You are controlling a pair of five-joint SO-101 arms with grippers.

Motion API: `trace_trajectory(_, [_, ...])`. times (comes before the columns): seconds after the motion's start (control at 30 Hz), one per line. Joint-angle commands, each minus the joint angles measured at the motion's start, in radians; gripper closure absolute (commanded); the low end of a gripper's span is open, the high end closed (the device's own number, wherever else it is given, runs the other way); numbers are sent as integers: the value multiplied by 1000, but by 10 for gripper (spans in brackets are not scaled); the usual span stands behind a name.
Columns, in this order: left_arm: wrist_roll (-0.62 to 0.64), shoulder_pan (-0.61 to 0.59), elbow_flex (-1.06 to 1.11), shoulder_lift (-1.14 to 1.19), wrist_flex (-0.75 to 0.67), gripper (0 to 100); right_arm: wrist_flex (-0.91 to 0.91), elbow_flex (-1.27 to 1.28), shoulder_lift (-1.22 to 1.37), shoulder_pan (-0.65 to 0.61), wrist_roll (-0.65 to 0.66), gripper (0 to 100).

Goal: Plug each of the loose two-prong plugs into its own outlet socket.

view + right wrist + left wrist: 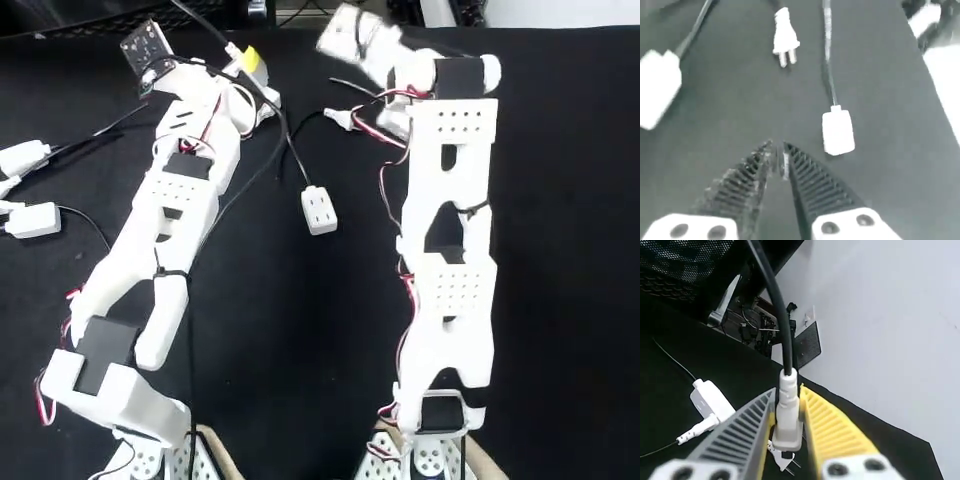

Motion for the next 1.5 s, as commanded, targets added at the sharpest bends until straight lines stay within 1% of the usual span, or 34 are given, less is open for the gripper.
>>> trace_trajectory(0.0, [17,-8,-12,-55,-20,970,2,-85,-61,-21,-365,987])
trace_trajectory(0.1, [91,-12,-12,-55,-20,970,6,-134,-68,-25,-572,987])
trace_trajectory(0.2, [144,-24,-12,-55,-20,970,6,-145,-120,-26,-713,987])
trace_trajectory(0.3, [157,-27,-10,-55,-20,970,6,-120,-202,-28,-784,987])
trace_trajectory(0.37, [158,-27,-10,-55,-18,970,6,-61,-259,-41,-833,987])
trace_trajectory(0.47, [155,-27,-10,-55,-18,970,6,114,-346,-77,-911,987])
trace_trajectory(0.6, [155,-25,-1,-57,-18,970,-14,344,-443,-124,-970,987])
trace_trajectory(0.7, [158,-19,18,-86,-18,970,-68,461,-475,-149,-968,986])
trace_trajectory(0.73, [158,-16,30,-106,-18,970,-86,490,-484,-153,-950,986])
trace_trajectory(0.83, [158,1,76,-175,-23,970,-127,529,-509,-181,-836,986])
trace_trajectory(0.97, [160,12,140,-238,-25,970,-195,556,-545,-181,-706,986])
trace_trajectory(1.07, [160,12,160,-253,-25,970,-207,564,-578,-207,-654,986])
trace_trajectory(1.17, [167,12,162,-255,-25,970,-201,576,-613,-245,-658,986])
trace_trajectory(1.3, [293,2,128,-259,-26,970,-199,584,-704,-252,-758,986])
trace_trajectory(1.47, [307,12,68,-344,-25,970,-140,585,-901,-256,-885,986])
